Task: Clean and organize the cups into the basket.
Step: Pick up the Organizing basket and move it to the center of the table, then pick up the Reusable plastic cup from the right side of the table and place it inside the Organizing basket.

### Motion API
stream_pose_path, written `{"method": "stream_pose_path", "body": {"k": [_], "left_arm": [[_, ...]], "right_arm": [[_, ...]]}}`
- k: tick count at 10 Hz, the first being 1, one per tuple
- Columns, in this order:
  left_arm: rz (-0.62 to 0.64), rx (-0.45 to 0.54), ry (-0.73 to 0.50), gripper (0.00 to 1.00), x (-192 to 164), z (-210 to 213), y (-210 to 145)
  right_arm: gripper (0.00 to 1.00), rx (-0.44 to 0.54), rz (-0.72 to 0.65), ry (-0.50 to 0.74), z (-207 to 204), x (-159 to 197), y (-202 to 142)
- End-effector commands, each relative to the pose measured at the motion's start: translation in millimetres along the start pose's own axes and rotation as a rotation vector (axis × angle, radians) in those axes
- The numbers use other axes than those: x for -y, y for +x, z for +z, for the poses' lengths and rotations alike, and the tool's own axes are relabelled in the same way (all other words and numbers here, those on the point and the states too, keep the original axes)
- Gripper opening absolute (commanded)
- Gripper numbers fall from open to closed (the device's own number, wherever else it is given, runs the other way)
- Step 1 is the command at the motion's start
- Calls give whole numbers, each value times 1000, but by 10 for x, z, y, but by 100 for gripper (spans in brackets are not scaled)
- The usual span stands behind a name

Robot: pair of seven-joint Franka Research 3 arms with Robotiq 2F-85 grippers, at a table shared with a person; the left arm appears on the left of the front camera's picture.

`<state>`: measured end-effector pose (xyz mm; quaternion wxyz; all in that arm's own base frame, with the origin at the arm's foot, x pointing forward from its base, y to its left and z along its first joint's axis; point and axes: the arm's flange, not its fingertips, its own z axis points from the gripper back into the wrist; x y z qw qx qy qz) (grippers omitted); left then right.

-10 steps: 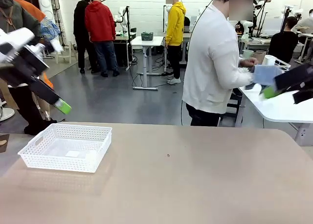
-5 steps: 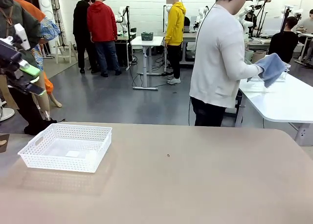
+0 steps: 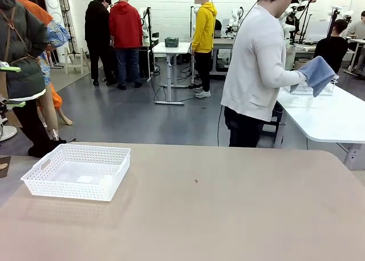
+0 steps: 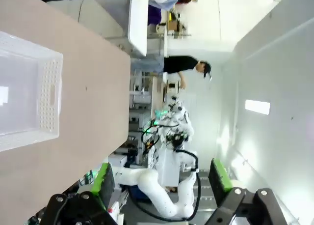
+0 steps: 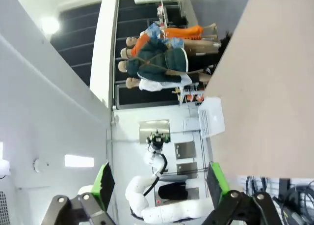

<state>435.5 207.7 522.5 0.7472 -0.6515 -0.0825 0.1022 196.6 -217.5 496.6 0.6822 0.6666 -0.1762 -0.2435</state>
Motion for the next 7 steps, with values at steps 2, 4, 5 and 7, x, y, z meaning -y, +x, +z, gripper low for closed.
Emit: {"method": "stream_pose_path", "body": {"k": [2, 4, 5, 7], "left_arm": [[5, 58, 0, 100, 113, 232, -64], [48, 72, 23, 100, 58, 191, -123], [66, 82, 36, 100, 51, 107, -203], [71, 125, 86, 100, 110, 111, -220]], "right_arm": [[100, -49, 46, -63, 180, 381, -461], [100, -63, 73, -69, 350, 384, -560], [100, -81, 99, -62, 375, 342, -600], [100, -78, 160, -62, 285, 195, -604]]}}
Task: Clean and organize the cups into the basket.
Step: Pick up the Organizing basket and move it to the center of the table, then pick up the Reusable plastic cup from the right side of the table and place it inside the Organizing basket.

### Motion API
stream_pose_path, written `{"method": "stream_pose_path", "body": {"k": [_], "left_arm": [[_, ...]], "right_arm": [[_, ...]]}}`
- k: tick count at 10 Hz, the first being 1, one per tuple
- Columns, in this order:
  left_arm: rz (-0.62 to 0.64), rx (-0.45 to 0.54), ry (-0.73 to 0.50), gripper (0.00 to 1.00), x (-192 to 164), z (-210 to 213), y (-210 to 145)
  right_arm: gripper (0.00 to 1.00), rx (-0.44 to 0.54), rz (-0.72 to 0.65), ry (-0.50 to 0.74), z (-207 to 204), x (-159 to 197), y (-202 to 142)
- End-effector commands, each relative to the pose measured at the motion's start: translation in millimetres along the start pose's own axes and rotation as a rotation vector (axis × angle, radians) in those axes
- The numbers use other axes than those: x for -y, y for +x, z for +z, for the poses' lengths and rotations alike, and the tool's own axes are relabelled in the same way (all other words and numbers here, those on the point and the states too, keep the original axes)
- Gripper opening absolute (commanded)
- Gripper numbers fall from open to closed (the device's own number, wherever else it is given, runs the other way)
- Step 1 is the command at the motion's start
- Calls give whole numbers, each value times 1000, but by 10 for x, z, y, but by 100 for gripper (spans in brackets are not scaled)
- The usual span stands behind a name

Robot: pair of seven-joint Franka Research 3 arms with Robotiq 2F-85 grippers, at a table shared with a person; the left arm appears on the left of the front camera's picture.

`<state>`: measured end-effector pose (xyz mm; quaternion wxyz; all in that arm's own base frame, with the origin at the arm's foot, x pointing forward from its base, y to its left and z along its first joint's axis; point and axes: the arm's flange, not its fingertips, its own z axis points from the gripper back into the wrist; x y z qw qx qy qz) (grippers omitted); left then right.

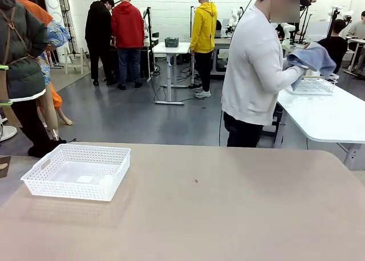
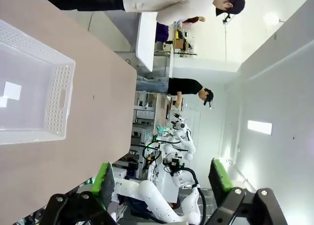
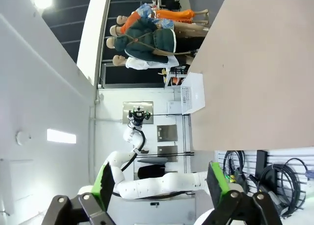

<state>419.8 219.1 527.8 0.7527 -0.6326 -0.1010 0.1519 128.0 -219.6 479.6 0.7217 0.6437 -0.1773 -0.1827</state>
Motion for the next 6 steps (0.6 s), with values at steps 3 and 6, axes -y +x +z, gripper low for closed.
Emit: {"method": "stream_pose_path", "body": {"k": [3, 6], "left_arm": [[-6, -17, -19, 100, -19, 33, 23], [-6, -17, -19, 100, -19, 33, 23]], "right_arm": [[100, 4, -30, 11, 35, 59, 2], [100, 4, -30, 11, 35, 59, 2]]}}
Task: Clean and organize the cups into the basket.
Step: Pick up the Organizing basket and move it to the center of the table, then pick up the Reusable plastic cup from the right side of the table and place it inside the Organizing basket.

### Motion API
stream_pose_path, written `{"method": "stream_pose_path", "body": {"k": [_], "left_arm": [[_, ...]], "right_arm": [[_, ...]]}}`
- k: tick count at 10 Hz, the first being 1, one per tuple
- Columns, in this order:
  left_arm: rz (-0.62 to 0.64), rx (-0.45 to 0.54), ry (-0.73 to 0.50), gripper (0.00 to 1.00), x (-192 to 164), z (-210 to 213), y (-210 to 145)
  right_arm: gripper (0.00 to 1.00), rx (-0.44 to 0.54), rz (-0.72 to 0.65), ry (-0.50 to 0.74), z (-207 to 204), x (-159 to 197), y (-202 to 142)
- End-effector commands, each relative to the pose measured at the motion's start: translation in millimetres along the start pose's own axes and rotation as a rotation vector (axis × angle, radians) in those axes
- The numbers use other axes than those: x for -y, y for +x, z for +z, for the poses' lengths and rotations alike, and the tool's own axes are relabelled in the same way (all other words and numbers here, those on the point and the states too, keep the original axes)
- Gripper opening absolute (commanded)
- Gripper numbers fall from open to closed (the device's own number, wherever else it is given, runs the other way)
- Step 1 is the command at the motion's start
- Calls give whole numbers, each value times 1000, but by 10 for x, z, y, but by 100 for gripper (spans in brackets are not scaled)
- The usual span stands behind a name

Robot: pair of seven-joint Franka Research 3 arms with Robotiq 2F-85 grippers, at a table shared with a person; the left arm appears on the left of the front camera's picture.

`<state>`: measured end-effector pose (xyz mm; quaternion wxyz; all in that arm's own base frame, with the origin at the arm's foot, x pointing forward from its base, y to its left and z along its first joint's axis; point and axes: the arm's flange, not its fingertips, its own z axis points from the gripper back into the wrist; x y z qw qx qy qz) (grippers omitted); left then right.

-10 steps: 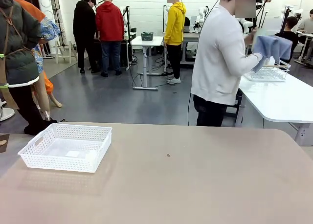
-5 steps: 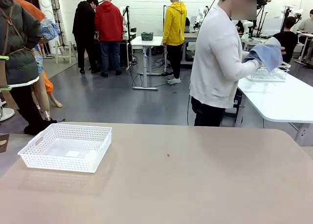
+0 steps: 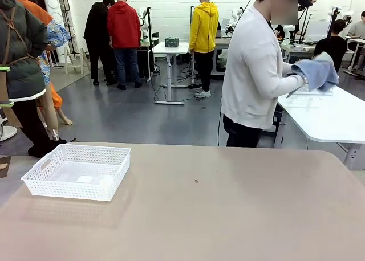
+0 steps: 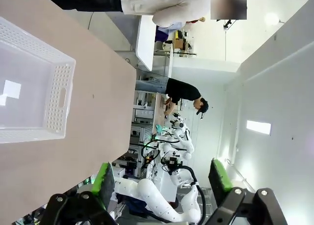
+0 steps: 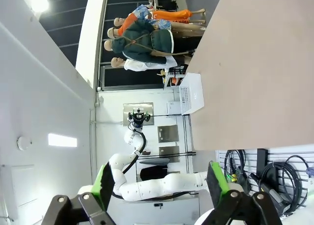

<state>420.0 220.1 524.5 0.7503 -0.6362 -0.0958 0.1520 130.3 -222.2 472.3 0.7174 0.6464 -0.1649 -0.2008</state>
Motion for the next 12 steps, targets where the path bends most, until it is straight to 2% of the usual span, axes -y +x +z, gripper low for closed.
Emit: {"method": "stream_pose_path", "body": {"k": [1, 12], "left_arm": [[-15, -9, -11, 100, 16, 31, 15], [-15, -9, -11, 100, 16, 31, 15]], "right_arm": [[100, -2, 15, 13, 32, -14, -31], [100, -2, 15, 13, 32, -14, -31]]}}
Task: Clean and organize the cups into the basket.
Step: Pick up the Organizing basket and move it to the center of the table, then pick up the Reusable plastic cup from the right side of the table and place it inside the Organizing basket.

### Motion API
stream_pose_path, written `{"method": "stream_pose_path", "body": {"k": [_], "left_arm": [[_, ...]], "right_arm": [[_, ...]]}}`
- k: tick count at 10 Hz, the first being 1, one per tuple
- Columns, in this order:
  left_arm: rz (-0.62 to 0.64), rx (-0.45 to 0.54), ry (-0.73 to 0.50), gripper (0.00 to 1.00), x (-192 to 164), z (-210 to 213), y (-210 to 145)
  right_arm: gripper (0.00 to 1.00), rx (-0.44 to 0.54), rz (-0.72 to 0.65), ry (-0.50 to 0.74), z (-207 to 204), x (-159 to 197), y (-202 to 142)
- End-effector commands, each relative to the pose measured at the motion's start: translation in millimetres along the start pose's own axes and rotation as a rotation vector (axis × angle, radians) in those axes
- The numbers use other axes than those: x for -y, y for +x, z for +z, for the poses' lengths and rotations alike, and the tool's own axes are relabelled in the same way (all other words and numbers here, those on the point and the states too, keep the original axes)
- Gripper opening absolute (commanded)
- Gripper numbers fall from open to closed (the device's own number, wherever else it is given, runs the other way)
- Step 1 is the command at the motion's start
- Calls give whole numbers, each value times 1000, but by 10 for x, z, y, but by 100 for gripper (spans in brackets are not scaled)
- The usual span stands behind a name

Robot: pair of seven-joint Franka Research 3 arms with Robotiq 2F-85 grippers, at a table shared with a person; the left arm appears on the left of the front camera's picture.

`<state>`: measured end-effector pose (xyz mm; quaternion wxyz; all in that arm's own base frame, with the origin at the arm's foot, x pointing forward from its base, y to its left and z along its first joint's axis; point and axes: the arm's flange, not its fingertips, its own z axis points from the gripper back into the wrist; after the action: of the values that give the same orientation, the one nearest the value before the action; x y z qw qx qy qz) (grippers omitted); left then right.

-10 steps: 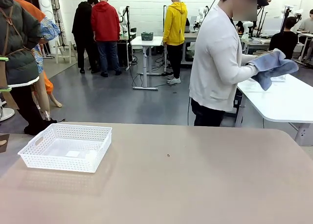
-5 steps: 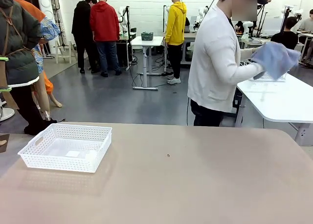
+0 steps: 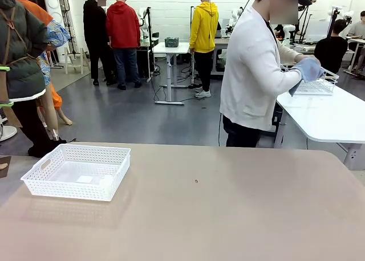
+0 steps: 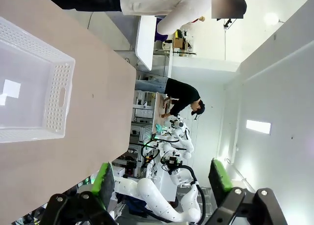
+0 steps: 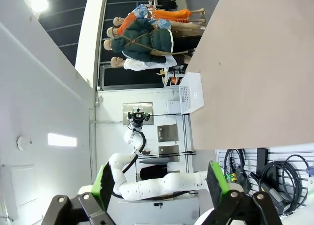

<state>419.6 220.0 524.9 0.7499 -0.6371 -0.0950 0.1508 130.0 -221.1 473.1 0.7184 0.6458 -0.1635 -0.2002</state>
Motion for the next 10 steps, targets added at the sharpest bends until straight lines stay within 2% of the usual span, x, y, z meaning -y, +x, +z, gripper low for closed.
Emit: {"method": "stream_pose_path", "body": {"k": [1, 10], "left_arm": [[-14, -6, -10, 100, 12, 29, 19], [-14, -6, -10, 100, 12, 29, 19]], "right_arm": [[100, 1, 15, 15, 39, -5, -22], [100, 1, 15, 15, 39, -5, -22]]}}
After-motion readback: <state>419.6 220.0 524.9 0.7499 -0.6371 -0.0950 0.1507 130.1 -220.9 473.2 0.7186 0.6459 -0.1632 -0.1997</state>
